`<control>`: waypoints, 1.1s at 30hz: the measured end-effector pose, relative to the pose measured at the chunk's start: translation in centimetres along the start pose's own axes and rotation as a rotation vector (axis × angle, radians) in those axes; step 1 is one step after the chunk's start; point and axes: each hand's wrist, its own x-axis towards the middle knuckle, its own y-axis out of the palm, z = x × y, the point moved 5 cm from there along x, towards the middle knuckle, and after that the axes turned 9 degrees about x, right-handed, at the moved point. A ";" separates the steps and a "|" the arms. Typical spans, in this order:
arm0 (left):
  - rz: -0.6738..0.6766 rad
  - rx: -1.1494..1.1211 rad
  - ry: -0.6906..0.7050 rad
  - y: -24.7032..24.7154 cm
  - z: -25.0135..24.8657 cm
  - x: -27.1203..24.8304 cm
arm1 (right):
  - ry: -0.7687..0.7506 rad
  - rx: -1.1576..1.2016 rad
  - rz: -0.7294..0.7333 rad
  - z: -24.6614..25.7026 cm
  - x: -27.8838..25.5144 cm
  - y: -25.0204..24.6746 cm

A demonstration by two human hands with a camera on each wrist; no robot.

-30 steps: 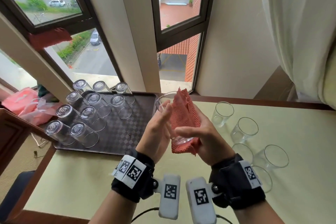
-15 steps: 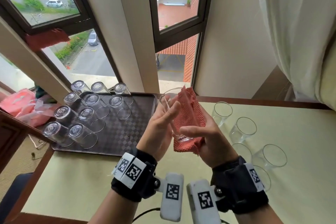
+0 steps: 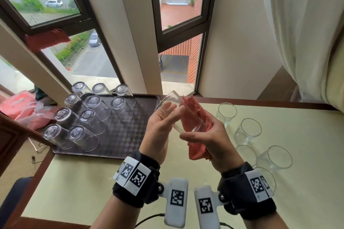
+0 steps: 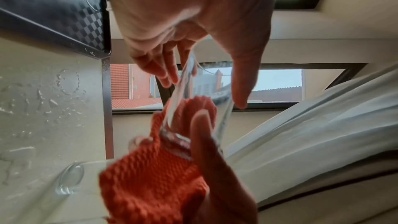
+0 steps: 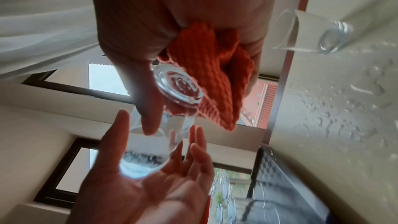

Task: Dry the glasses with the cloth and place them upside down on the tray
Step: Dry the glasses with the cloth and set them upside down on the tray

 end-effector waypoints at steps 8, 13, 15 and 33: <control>0.075 0.186 0.034 -1.5 -0.9 -0.3 | -0.012 -0.050 -0.054 2.0 0.9 -2.4; 0.087 0.228 0.105 -1.1 -1.2 -0.4 | 0.044 -0.118 -0.099 1.5 0.7 -2.1; 0.010 0.236 0.137 -1.4 -1.3 -0.4 | 0.030 -0.169 -0.109 1.0 0.4 -1.3; 0.024 0.280 0.122 -0.6 -1.2 -0.7 | -0.016 -0.132 -0.096 1.1 0.1 -1.9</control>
